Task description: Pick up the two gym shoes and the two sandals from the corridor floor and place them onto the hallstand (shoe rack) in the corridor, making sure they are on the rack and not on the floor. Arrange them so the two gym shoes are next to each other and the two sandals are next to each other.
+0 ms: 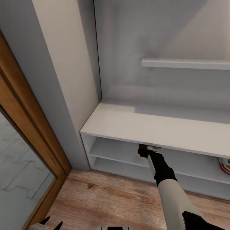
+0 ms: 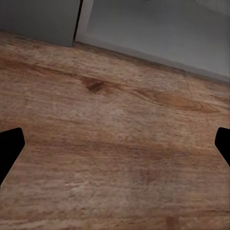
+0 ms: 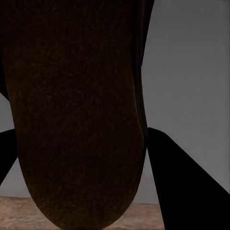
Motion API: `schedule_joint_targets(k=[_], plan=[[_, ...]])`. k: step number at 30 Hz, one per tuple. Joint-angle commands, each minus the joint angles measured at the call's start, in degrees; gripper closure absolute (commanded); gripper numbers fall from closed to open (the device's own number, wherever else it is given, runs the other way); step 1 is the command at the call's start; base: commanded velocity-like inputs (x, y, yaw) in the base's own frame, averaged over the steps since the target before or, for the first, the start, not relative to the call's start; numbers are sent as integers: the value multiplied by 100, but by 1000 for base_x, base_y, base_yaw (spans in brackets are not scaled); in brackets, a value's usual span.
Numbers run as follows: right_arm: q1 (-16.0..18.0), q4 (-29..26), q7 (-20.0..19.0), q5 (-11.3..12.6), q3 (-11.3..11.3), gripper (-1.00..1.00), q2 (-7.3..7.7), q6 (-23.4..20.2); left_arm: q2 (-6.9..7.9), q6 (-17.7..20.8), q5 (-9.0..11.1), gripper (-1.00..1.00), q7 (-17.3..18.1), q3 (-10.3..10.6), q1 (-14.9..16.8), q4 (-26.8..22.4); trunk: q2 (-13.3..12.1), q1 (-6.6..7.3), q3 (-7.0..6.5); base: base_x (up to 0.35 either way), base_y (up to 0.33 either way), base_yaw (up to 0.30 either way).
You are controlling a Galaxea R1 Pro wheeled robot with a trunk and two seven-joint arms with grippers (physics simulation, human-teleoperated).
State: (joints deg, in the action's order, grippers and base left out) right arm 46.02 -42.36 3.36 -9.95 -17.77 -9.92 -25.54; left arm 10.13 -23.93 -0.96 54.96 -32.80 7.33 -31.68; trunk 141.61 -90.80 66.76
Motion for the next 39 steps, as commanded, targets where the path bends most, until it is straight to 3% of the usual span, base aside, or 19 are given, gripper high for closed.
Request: schedule_joint_targets(k=[1,4,5,24,39], plan=[[4,-9,-11,-45,-23,100,-8,-30,-2,-15,-10,-100,33,-25,5,4,2,1,5,15,0,0],[4,-9,-11,-49,-31,100,-8,-30,3,-15,-5,-100,33,-25,5,4,2,1,5,6,0,0],[4,-9,-11,-48,-56,-100,-8,-30,4,-18,-3,-100,33,-25,5,4,2,1,5,2,0,0],[4,8,-11,-48,-131,-100,-8,-30,6,-23,8,-100,33,-25,5,4,2,1,5,-8,0,0],[4,17,-11,-50,-131,-100,-8,-30,6,-24,8,-100,33,-25,5,6,2,1,5,-301,0,0]])
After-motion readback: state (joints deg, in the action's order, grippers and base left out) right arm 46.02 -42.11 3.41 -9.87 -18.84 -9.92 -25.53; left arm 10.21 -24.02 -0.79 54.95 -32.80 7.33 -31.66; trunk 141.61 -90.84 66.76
